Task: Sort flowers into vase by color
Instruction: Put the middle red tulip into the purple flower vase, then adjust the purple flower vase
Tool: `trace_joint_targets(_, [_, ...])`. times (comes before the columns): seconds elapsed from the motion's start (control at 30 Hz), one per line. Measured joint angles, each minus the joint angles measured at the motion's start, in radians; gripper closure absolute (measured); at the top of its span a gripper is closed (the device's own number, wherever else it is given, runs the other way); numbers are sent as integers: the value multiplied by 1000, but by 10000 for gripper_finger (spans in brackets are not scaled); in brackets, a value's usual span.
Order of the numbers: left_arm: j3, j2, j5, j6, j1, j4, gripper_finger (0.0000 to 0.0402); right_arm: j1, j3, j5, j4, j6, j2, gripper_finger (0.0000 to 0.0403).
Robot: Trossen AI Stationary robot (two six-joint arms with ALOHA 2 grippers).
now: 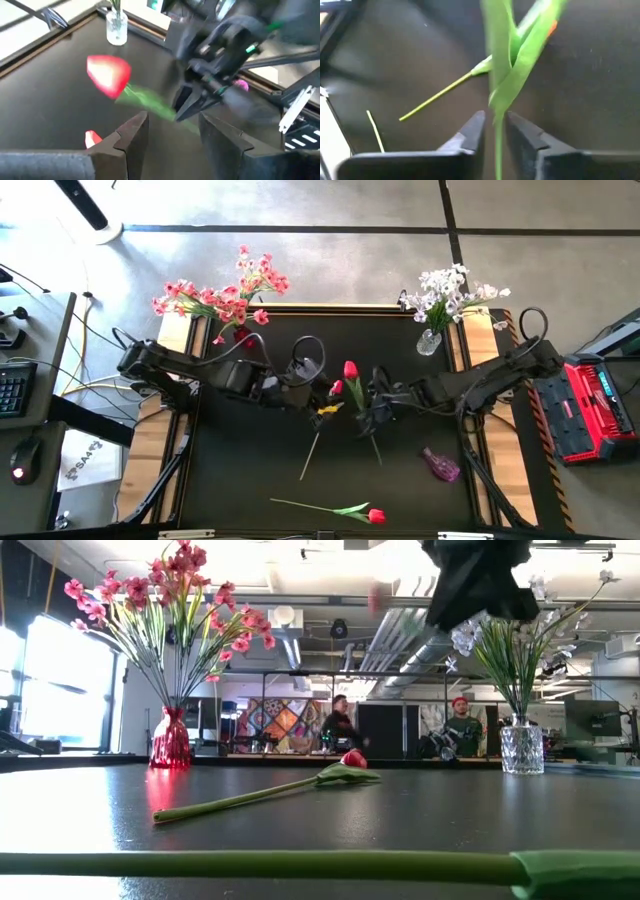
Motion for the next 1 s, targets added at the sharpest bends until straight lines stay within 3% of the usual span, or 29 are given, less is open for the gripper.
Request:
trace_joint_targets(0.17, [0,-11,-18,2,-12,1,241,-31,-75,-139,24,16,0,241])
trace_joint_targets(0.27, [0,-10,-17,17,-12,-1,241,-26,-82,-232,-77,7,0,197])
trace_joint_targets(0.5, [0,-11,-18,53,-12,-6,241,107,-82,-436,-415,-20,0,180])
trace_joint_targets(0.67, [0,-11,-19,70,-12,-6,241,254,-82,-437,-469,10,0,186])
trace_joint_targets(0.8, [0,-11,-39,81,-11,-6,241,328,-83,-353,-518,93,0,182])
trace_joint_targets(1.0, [0,-11,-43,113,-1,3,241,357,-181,-387,-386,160,-1,133])
